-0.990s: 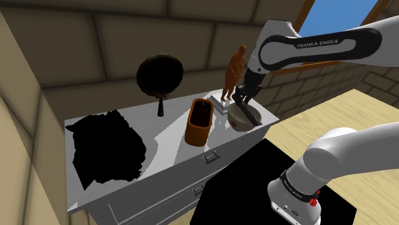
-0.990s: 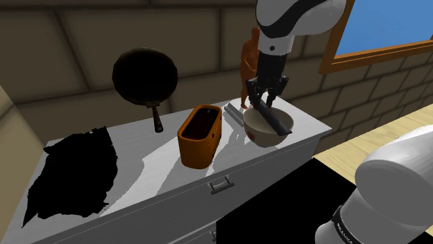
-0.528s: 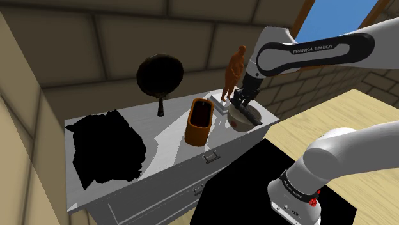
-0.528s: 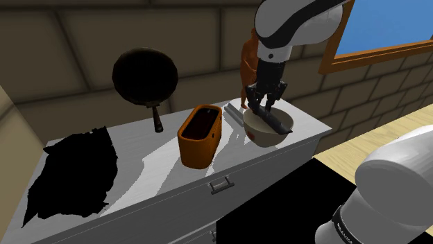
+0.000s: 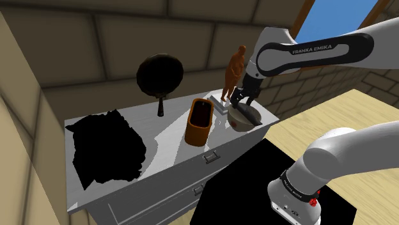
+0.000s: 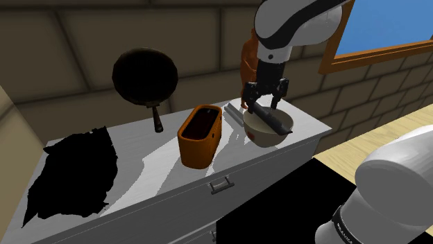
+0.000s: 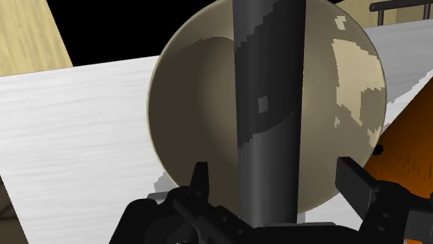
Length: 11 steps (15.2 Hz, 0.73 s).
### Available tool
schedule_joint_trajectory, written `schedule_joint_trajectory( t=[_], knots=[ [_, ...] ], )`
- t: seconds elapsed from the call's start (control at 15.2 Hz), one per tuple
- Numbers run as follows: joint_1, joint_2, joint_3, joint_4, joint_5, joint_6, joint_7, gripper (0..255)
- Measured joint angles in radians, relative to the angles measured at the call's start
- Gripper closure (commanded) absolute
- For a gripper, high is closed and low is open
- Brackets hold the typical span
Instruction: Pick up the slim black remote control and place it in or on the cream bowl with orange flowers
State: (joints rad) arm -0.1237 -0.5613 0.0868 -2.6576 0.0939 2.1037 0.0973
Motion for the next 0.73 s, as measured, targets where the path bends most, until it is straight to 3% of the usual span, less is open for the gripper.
schedule_joint_trajectory(
  t=[0.13, 0.46, 0.73],
  knots=[
    [0.0, -0.001, 0.0, -0.001, 0.0, 0.0, 0.0, 0],
    [-0.003, -0.039, -0.007, 0.085, -0.007, -0.123, 0.002, 0],
    [-0.004, -0.046, -0.009, 0.096, -0.008, -0.142, 0.002, 0]
  ],
)
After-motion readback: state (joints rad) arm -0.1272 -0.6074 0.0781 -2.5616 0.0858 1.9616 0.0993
